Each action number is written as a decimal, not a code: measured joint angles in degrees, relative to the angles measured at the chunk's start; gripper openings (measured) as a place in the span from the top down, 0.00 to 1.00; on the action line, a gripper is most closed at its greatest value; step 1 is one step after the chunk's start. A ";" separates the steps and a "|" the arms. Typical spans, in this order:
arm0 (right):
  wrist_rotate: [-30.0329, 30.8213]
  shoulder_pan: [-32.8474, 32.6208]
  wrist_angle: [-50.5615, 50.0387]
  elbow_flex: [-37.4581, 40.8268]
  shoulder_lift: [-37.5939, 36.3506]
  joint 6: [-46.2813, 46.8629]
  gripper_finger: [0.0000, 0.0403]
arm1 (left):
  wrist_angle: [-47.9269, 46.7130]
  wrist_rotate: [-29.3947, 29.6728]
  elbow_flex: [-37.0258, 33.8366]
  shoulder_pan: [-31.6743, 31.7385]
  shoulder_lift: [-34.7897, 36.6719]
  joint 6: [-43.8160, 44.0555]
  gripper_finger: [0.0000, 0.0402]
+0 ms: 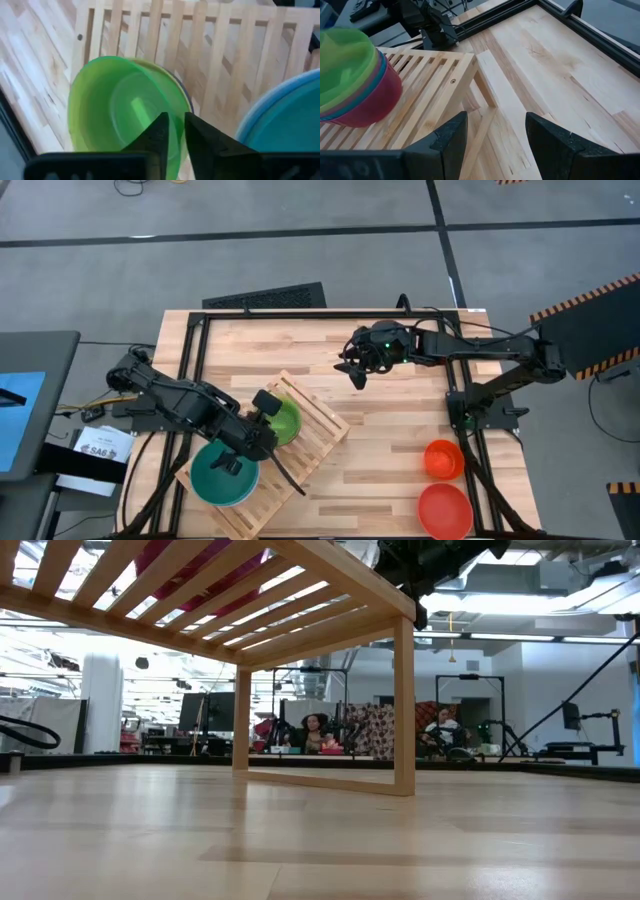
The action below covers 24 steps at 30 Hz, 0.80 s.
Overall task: Place and stack bowls onto a shelf
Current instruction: Stack the small green bowl on the shelf on top of the small yellow bowl on the shelf, then stack the small orange bowl on the shelf on top of the small green bowl on the shelf
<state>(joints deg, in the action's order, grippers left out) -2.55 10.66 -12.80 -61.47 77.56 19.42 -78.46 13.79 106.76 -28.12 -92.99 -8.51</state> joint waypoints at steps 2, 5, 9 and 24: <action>0.02 0.00 0.00 0.00 0.00 0.00 0.44 | 0.21 0.08 0.00 0.28 0.00 0.20 0.83; 0.02 0.00 0.00 0.00 0.00 0.00 0.44 | 0.49 0.10 0.00 0.75 0.08 1.72 0.75; -0.11 0.00 0.00 0.00 0.02 -0.30 0.44 | -0.33 0.02 0.69 1.72 1.06 4.86 0.67; -0.35 0.00 0.00 0.00 0.04 -0.46 0.44 | 8.42 0.39 -6.86 3.27 10.99 20.20 0.97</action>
<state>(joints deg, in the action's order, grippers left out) -2.90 10.66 -12.80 -61.47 77.60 18.96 -70.04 14.18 99.90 -24.85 -82.00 11.69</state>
